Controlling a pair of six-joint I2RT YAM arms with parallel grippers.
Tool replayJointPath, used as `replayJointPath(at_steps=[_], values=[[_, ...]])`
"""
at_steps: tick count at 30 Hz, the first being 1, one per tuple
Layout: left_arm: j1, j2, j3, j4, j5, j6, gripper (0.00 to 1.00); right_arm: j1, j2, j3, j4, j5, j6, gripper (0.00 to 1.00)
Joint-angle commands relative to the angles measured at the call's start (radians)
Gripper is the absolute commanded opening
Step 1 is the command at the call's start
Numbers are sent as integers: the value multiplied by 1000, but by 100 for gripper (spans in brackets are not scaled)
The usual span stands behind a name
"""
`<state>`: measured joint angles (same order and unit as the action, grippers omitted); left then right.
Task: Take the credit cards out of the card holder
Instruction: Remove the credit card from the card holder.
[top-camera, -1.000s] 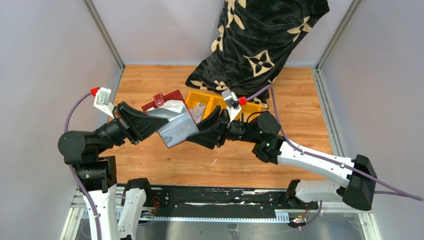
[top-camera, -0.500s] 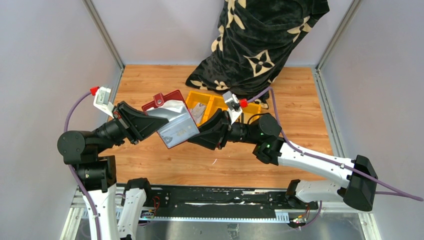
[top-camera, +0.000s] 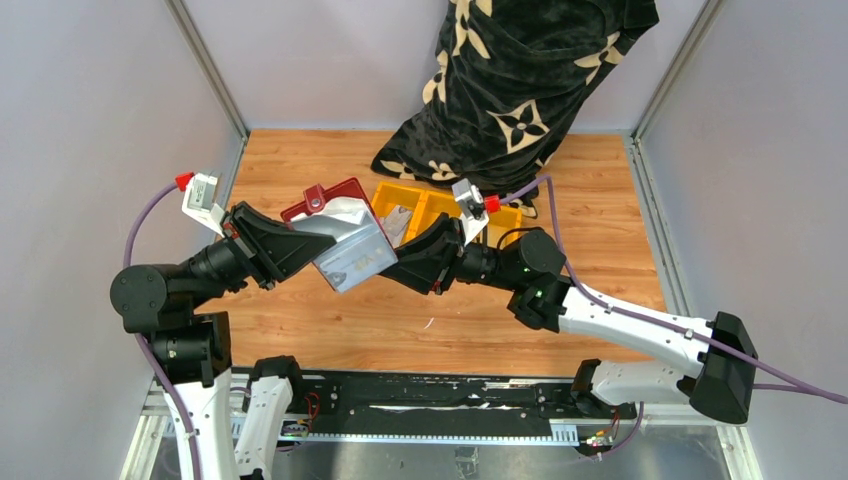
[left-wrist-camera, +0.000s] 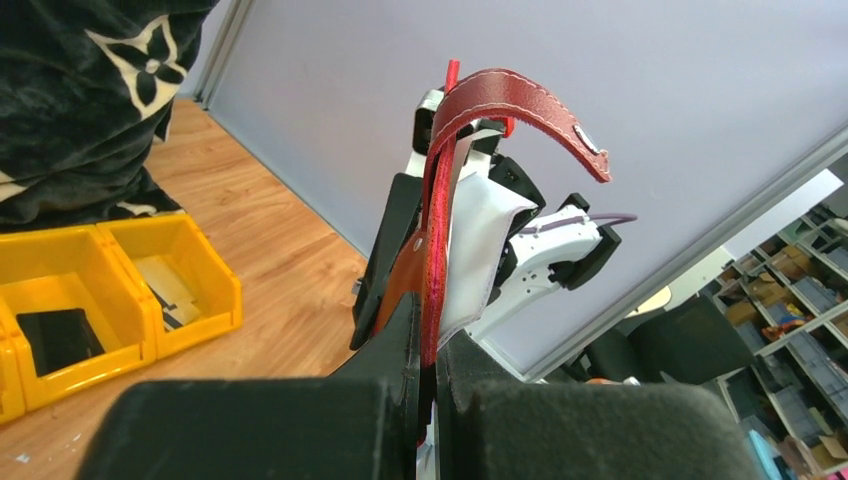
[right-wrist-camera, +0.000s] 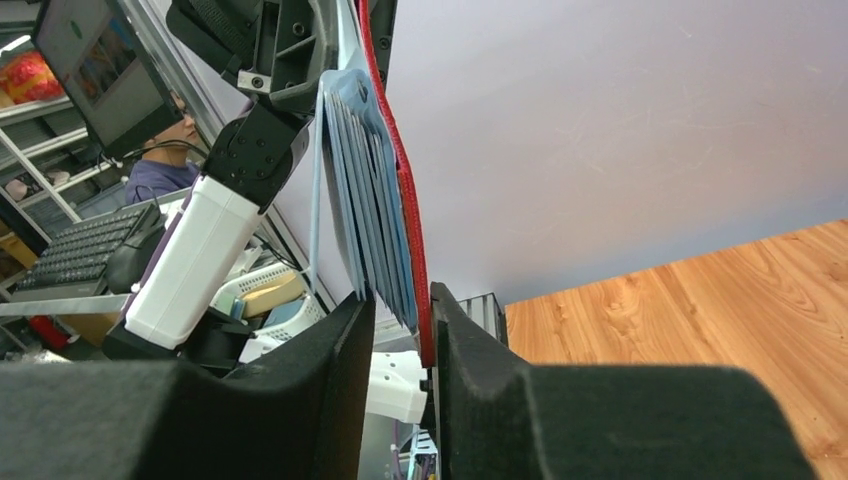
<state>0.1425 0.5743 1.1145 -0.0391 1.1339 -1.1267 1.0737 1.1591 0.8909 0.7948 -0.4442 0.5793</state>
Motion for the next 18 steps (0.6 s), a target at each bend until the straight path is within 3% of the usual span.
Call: replayJointPath(at_steps=[1, 7, 18], values=[[-1, 2, 29, 31, 14, -12, 0, 7, -13, 34, 67, 37, 23, 34], [-1, -3, 38, -40, 14, 70, 0, 7, 14, 72, 147, -56, 129, 50], [-1, -15, 71, -139, 23, 193, 0, -13, 57, 143, -26, 79, 213, 51]])
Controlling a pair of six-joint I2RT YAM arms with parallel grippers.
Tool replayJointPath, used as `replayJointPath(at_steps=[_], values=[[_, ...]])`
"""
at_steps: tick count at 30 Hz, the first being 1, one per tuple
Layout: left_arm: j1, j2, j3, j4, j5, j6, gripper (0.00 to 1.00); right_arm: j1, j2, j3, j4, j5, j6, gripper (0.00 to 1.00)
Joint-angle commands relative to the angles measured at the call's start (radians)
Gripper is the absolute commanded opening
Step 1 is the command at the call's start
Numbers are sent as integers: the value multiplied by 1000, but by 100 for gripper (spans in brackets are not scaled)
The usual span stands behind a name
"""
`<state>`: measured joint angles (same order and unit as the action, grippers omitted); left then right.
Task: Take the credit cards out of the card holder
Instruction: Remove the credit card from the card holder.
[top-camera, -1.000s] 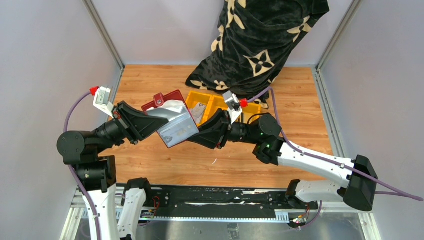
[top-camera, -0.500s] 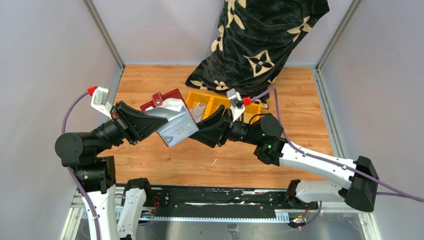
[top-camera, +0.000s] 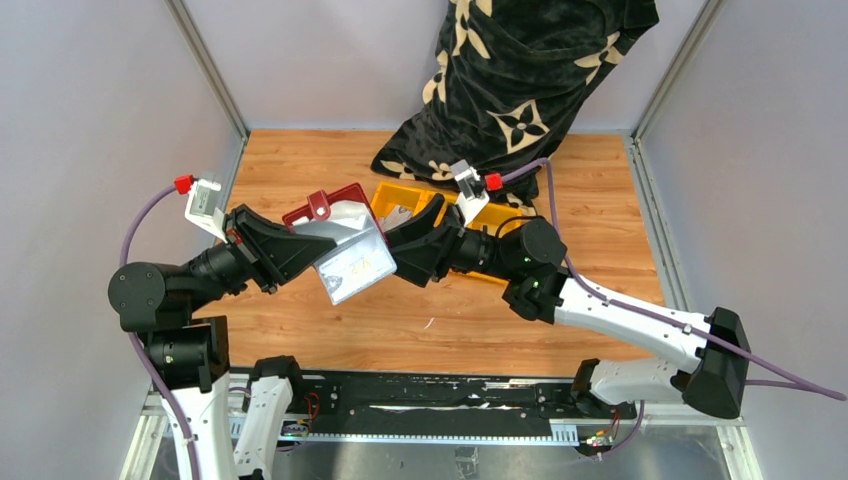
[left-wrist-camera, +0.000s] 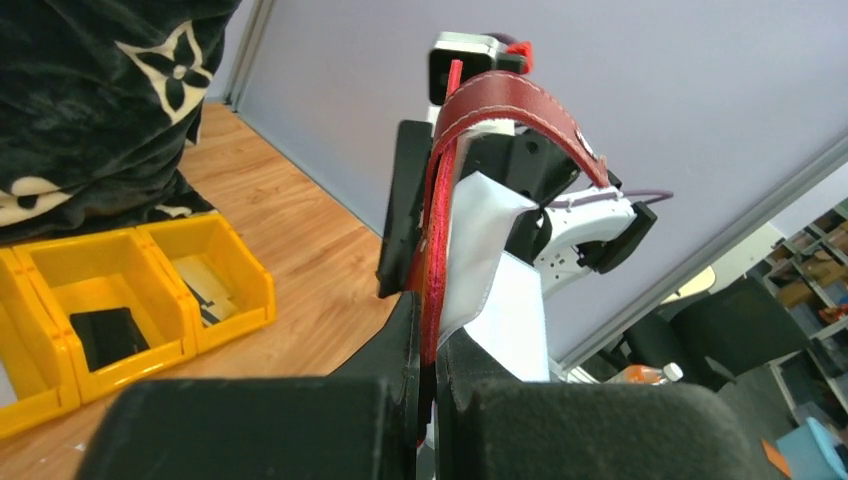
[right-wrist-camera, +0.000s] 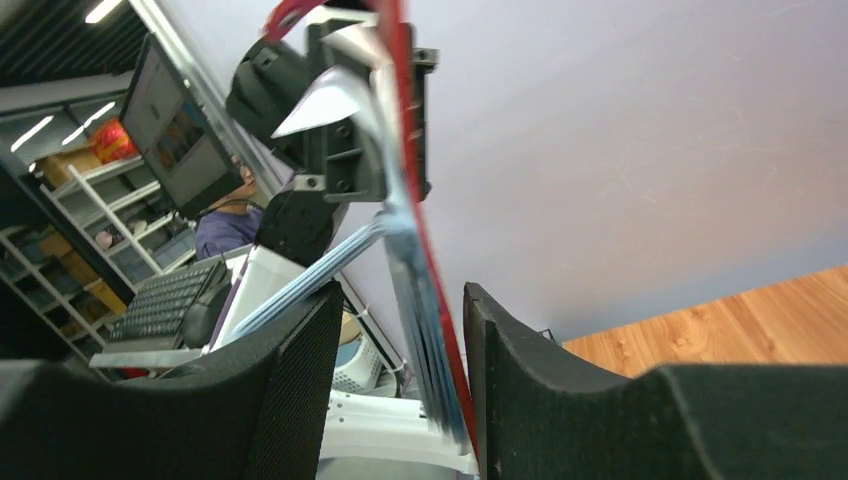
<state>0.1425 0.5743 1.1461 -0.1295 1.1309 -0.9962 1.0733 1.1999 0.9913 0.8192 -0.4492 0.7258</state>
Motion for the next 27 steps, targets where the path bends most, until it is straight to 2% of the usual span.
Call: replayJointPath(at_steps=[1, 7, 10, 12, 15, 19, 25, 27], values=[[-1, -18, 43, -59, 27, 73, 0, -23, 21, 44, -63, 100, 98, 50], [-1, -25, 58, -107, 32, 125, 0, -46, 43, 40, -46, 115, 179, 48], [-1, -25, 57, -108, 34, 125, 0, -42, 65, 65, 24, 35, 175, 49], [-1, -25, 52, -110, 35, 127, 0, -31, 83, 94, 56, -39, 144, 54], [-1, -27, 40, -111, 35, 131, 0, 7, 102, 153, 59, -138, 47, 68], [-1, -28, 25, -110, 35, 130, 0, 33, 124, 204, 61, -176, 16, 70], [-1, -28, 25, -120, 35, 140, 0, 33, 132, 198, 94, -186, 56, 60], [-1, -27, 28, -123, 33, 144, 0, 32, 128, 193, 67, -156, 66, 42]])
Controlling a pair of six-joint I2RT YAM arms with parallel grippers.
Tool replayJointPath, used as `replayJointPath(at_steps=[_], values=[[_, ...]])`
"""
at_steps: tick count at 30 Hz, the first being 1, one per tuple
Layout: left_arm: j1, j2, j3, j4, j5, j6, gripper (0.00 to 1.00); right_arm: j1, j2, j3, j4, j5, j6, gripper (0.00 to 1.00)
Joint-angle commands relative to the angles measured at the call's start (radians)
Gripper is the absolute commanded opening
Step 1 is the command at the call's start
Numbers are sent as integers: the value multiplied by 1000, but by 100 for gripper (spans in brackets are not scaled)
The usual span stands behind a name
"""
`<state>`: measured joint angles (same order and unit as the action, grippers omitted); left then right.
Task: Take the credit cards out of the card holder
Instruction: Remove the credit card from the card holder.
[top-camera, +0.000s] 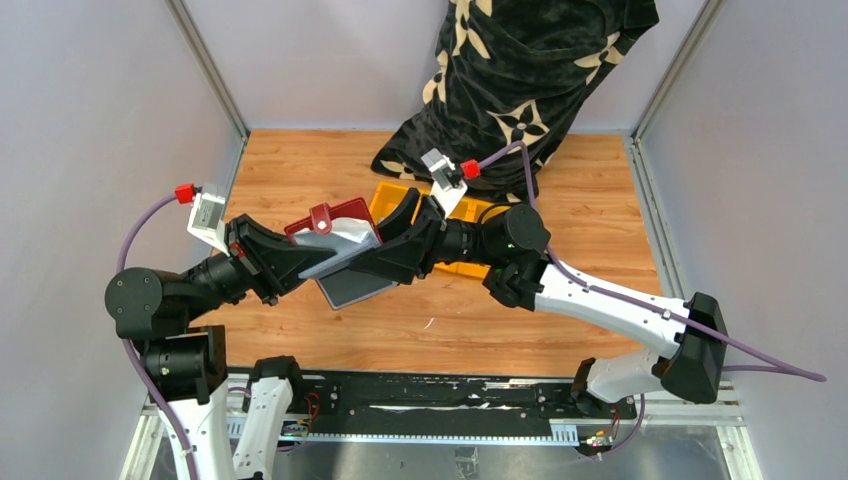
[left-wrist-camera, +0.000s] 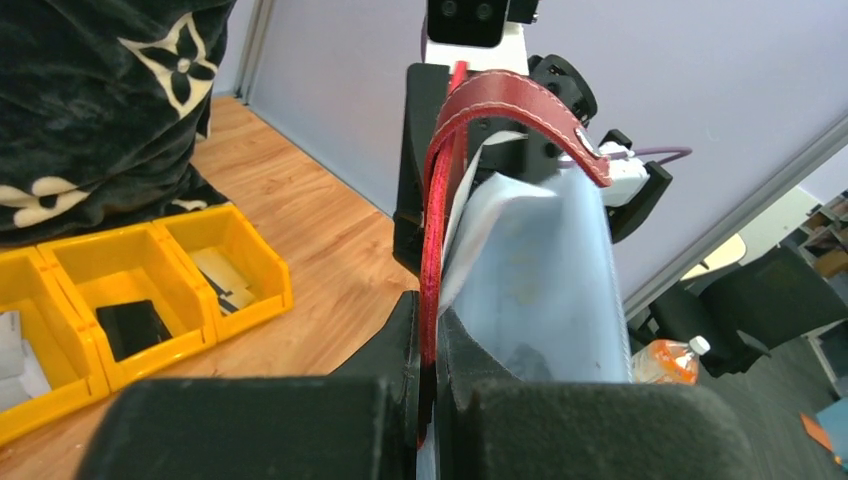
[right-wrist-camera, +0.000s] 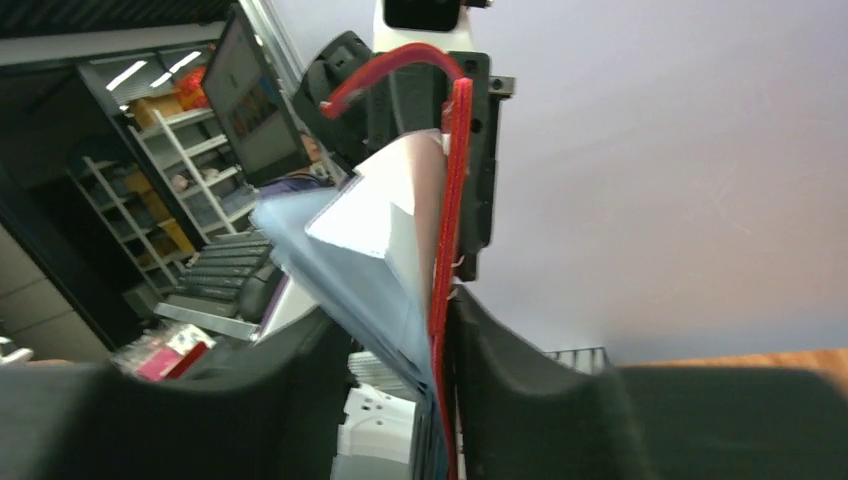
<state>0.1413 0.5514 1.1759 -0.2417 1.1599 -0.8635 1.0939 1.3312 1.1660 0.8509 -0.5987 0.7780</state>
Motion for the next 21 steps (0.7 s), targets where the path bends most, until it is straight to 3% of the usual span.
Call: replayJointPath(at_steps=[1, 2, 4, 5, 6, 10, 16, 21], values=[[0, -2, 4, -17, 1, 15, 0, 11, -8, 16, 18, 4, 17, 35], [0, 0, 11, -27, -3, 25, 1, 11, -18, 10, -4, 33, 19, 21], [0, 1, 25, -41, -15, 30, 18, 8, -39, -2, -38, 71, 17, 8], [0, -1, 30, -37, -20, 26, 26, 7, -47, -10, -49, 85, 15, 6], [0, 0, 35, -29, -24, 22, 40, 4, -56, -19, -59, 95, 17, 5], [0, 5, 108, -90, -96, 108, 68, -8, -79, -34, -87, 96, 31, 0], [0, 32, 246, -199, -269, 324, 78, -25, -112, -63, -138, 66, 39, 0], [0, 87, 298, -183, -219, 319, 79, -41, -131, -70, -211, 8, 16, 0]])
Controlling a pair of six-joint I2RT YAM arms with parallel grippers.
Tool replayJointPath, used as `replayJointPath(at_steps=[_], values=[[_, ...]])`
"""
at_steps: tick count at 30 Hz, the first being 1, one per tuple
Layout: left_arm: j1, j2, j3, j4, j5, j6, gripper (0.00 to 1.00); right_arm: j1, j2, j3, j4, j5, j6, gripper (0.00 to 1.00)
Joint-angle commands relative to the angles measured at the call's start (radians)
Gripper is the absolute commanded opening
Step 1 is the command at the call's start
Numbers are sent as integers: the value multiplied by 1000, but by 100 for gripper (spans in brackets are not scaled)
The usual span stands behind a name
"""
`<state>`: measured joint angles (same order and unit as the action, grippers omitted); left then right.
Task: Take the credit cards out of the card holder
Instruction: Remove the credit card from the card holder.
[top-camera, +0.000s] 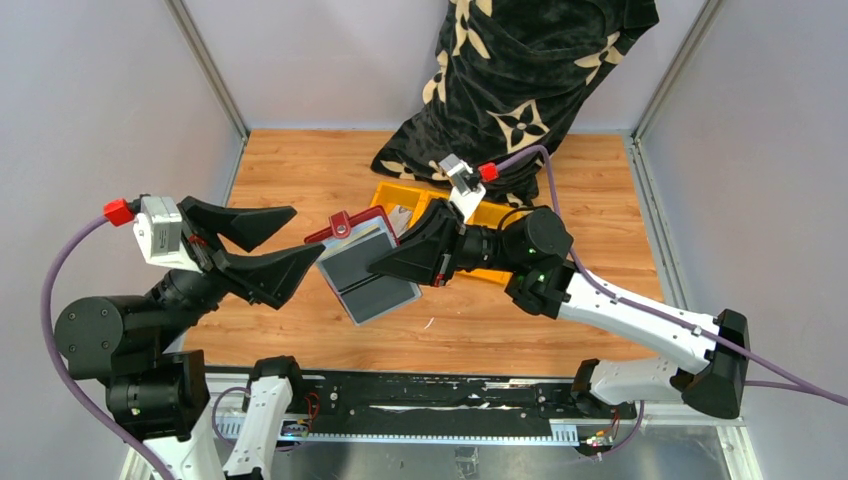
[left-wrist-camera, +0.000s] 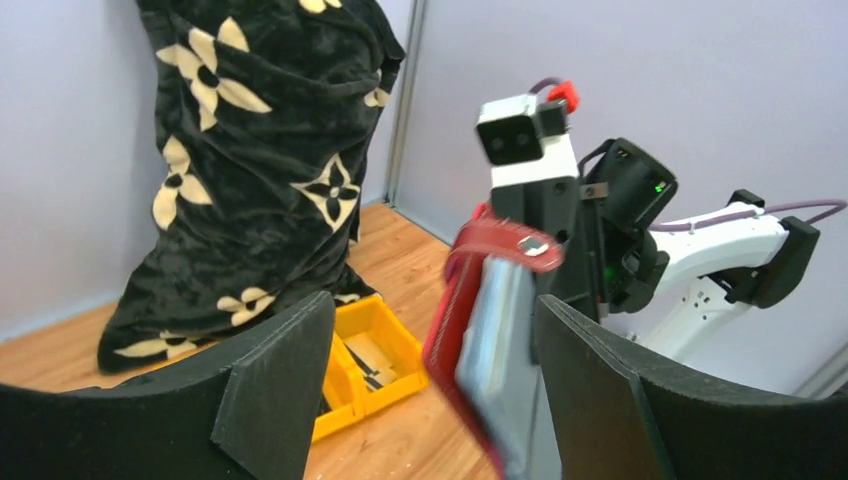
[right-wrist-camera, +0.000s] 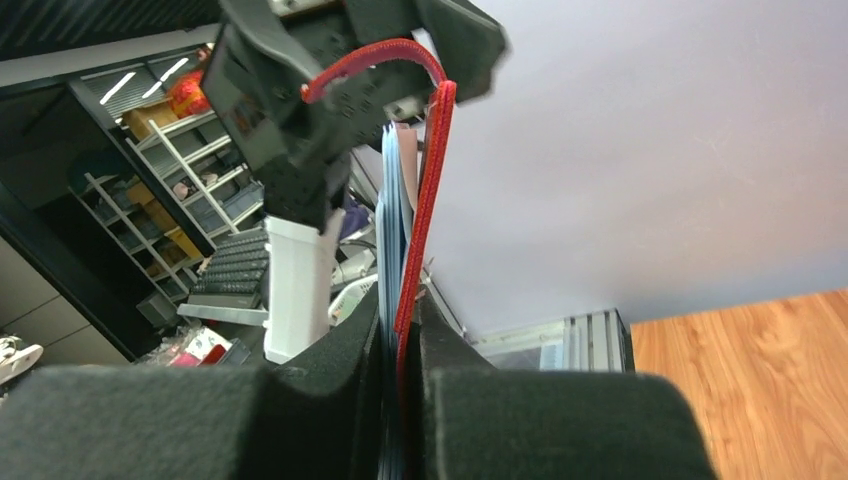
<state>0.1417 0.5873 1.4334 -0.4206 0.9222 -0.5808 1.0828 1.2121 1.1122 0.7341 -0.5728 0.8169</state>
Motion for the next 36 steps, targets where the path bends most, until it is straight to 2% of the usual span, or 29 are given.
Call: replayJointPath(at_steps=[1, 5, 8, 11, 17, 19, 25, 28, 29, 32, 34, 36], values=[[-1, 63, 37, 14, 61, 15, 79, -33, -13, -13, -116, -30, -33, 0], [-1, 80, -24, 33, 220, -26, 79, -40, 2, 35, -192, -85, -69, 0], [-1, 76, -36, -177, 274, 171, 80, -41, 28, 93, -266, -140, -101, 0], [-1, 84, -23, -362, 263, 373, 80, -42, 60, 161, -338, -192, -134, 0], [-1, 52, -57, -400, 287, 398, 81, -52, 105, 245, -448, -250, -184, 0], [-1, 36, -92, -400, 300, 385, 78, -52, 124, 277, -481, -266, -203, 0], [-1, 0, -180, -400, 317, 368, 57, -52, 222, 402, -582, -328, -218, 0], [-1, 3, -179, -401, 319, 372, 42, -52, 254, 428, -597, -356, -216, 0], [-1, 9, -177, -402, 320, 371, 36, -52, 262, 431, -598, -363, -216, 3], [-1, 27, -172, -405, 320, 365, 17, -58, 263, 401, -555, -400, -188, 20], [-1, 39, -169, -408, 314, 357, 11, -68, 243, 329, -427, -414, -116, 31], [-1, 53, -161, -411, 302, 344, 5, -88, 213, 231, -219, -415, 6, 35]])
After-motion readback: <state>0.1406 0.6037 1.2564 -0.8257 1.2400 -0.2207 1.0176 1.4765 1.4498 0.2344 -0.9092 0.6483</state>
